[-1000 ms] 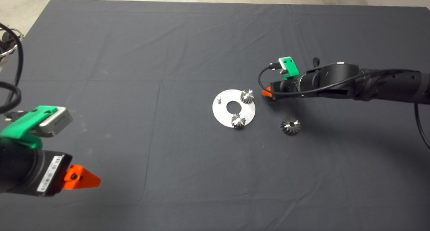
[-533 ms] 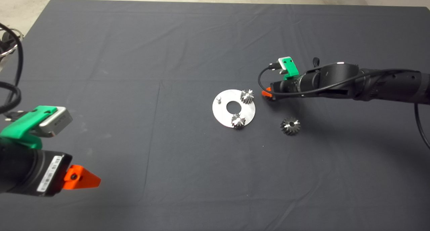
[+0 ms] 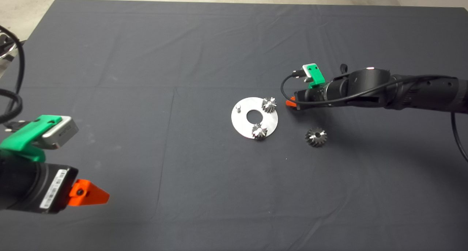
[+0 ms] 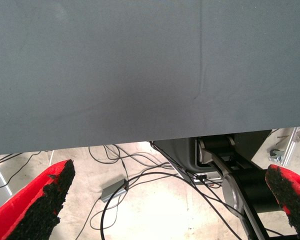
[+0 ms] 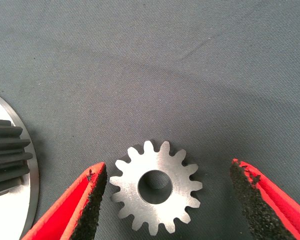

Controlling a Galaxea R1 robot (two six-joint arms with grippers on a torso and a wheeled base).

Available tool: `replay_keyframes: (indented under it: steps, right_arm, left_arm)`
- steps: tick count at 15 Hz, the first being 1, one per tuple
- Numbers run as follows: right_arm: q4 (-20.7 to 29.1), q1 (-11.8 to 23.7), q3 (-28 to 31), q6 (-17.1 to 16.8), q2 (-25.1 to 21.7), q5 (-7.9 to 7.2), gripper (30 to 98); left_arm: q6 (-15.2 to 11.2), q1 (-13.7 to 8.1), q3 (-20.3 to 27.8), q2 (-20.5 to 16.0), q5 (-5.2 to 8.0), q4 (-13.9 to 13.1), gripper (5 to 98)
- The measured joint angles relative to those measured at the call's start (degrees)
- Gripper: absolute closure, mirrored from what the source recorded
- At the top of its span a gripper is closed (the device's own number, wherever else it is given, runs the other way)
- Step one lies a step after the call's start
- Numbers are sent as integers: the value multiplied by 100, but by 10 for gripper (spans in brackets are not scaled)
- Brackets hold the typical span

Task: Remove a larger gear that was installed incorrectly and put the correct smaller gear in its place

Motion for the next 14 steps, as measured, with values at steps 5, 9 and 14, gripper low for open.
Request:
replay_keyframes:
  steps: [5, 9, 14]
  right_arm:
    - [90, 0, 0, -2, 0, -24, 683]
    - [103, 0, 4, -2, 1, -22, 731]
    - [103, -44, 15, -22, 1, -7, 792]
  left_arm:
    - [0, -2, 0, 0, 0, 2, 55]
    - [0, -2, 0, 0, 0, 2, 55]
    - [0, -1, 0, -1, 0, 2, 55]
